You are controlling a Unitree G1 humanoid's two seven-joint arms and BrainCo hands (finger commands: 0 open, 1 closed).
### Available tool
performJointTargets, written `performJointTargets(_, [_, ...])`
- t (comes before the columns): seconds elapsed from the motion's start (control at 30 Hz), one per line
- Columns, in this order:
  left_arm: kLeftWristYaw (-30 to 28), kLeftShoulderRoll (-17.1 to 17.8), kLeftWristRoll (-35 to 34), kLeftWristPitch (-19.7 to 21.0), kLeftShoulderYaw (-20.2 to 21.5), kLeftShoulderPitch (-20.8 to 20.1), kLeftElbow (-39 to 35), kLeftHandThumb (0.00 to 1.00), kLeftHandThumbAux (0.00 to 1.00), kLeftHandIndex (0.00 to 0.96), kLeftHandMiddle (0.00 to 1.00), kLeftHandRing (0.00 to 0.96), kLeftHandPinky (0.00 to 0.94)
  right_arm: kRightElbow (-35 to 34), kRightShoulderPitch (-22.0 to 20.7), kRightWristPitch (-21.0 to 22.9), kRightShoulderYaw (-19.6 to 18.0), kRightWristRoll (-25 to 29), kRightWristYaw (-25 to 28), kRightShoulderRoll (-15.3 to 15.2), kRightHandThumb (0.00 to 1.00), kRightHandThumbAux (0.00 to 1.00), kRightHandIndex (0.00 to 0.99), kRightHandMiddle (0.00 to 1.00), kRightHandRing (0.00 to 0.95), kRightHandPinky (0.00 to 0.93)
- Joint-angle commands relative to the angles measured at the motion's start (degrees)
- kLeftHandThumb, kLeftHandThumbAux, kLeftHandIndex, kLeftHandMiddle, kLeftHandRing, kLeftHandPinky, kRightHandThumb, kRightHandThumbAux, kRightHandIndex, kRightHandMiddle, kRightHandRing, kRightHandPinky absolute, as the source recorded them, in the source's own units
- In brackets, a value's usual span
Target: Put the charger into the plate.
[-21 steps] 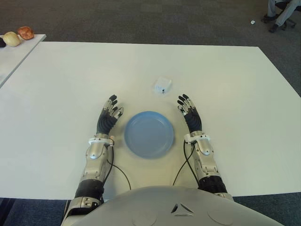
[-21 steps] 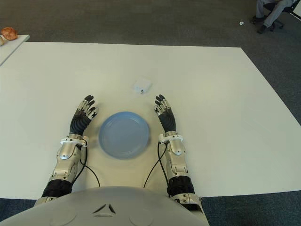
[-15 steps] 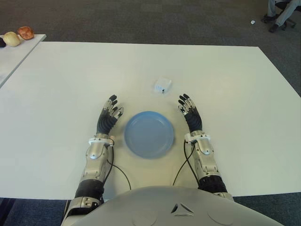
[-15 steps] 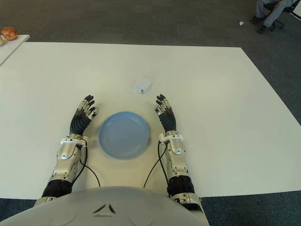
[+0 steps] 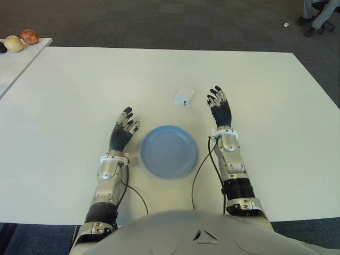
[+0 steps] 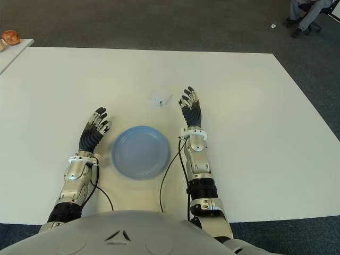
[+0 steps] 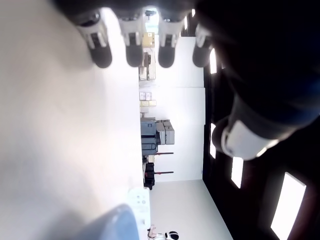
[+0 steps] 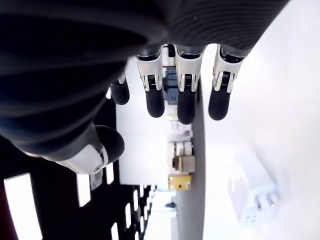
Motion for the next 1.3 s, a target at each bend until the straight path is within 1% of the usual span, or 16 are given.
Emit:
performJointTargets(0.03, [0.7,-0.8,0.3,2.8,-0.2,2.5,4.1,0.051,0.642,0.0,0.022,0.02,0.048,-0.6,-1.5,2.3,0.9,-1.9,-1.3,0.3,0.28,0.582,0.06,0.153,0.16,0.203])
performJointTargets(0.17, [0.7,-0.7,0.5,2.4,-0.2,2.3,4.8,0.048,0.633,0.0,0.019,0.016,0.041,-0.1,-4.2,3.3,1.6,-3.4,-1.9,0.0,0.315,0.575,0.051,0.147,0.151,0.184])
performJointTargets(0.37, [1.2,-1.0,0.8,2.3,-0.4,2.4,4.9,0.041,0.625,0.0,0.018,0.015,0.043,0.1,-6.8,5.2,2.4,-5.1,-2.1,-0.3,0.362,0.574,0.033,0.134,0.137,0.169])
performJointTargets(0.47, [1.5,-1.1,1.0,2.5,-0.6,2.5,4.8,0.038,0.624,0.0,0.018,0.015,0.041,0.3,-7.6,5.5,2.8,-5.9,-2.1,-0.6,0.384,0.569,0.027,0.12,0.124,0.155])
performJointTargets(0.6, [2.0,-1.4,1.2,2.9,-0.7,2.6,4.6,0.033,0.624,0.0,0.019,0.015,0.04,2.3,-9.6,5.0,4.0,-8.2,-2.3,-1.9,0.397,0.552,0.02,0.097,0.102,0.142])
performJointTargets(0.8, [2.2,-1.6,1.3,2.7,-0.9,2.8,4.5,0.029,0.628,0.0,0.019,0.016,0.042,9.9,-14.8,2.8,5.4,-10.9,-3.0,-3.9,0.407,0.535,0.017,0.073,0.079,0.123])
performJointTargets(0.87, [2.3,-1.7,1.4,2.5,-1.0,2.8,4.6,0.028,0.627,0.0,0.019,0.016,0.042,13.8,-17.3,0.8,6.4,-12.5,-3.8,-4.8,0.41,0.531,0.019,0.071,0.078,0.128])
performJointTargets(0.97, [2.2,-1.8,1.5,2.4,-1.1,2.8,4.7,0.026,0.625,0.0,0.019,0.016,0.041,23.7,-22.5,-3.9,8.3,-15.2,-6.3,-5.7,0.406,0.52,0.025,0.068,0.079,0.137])
performJointTargets(1.07, [2.2,-1.9,1.5,2.2,-1.2,2.9,4.7,0.024,0.622,0.0,0.018,0.016,0.042,31.7,-26.3,-7.7,9.9,-17.2,-8.3,-6.3,0.366,0.512,0.029,0.05,0.063,0.12])
performJointTargets(1.2, [2.2,-2.1,1.6,2.0,-1.3,3.2,4.5,0.023,0.618,0.0,0.018,0.015,0.039,36.5,-28.4,-10.8,12.2,-19.3,-8.9,-7.2,0.297,0.515,0.023,0.021,0.033,0.08])
performJointTargets(1.3, [2.2,-2.2,1.7,1.8,-1.4,3.3,4.6,0.021,0.616,0.0,0.017,0.013,0.035,41.8,-30.7,-12.5,14.9,-21.8,-9.4,-7.3,0.254,0.526,0.016,0.007,0.012,0.051])
